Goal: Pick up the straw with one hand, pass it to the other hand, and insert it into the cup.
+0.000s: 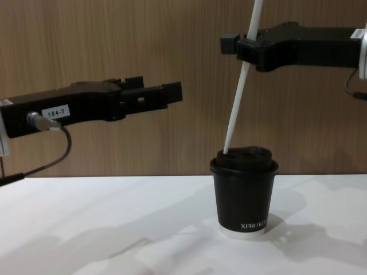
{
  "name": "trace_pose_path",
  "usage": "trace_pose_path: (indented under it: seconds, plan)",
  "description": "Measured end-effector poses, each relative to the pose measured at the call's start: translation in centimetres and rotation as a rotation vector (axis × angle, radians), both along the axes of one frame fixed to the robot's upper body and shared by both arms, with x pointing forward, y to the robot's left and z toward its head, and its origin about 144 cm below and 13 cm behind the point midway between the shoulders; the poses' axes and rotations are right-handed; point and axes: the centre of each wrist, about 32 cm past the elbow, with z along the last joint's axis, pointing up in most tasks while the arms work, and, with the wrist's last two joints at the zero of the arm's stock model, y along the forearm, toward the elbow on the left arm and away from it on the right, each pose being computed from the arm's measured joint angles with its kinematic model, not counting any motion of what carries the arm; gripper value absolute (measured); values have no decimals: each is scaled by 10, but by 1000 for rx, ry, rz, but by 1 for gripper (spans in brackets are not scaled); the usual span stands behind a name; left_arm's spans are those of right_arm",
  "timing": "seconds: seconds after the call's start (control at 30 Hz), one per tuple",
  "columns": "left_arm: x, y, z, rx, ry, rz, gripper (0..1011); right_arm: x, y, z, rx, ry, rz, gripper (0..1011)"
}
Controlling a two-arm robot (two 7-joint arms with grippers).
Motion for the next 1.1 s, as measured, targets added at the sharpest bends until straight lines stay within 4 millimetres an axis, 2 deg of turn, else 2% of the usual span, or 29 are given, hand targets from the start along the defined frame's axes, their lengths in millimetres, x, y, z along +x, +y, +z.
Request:
trace_pose_path:
  seconds: [1.1]
  plan:
    - [0, 0, 0, 0, 0, 0, 1000, 7, -4, -2, -8, 11, -1, 2]
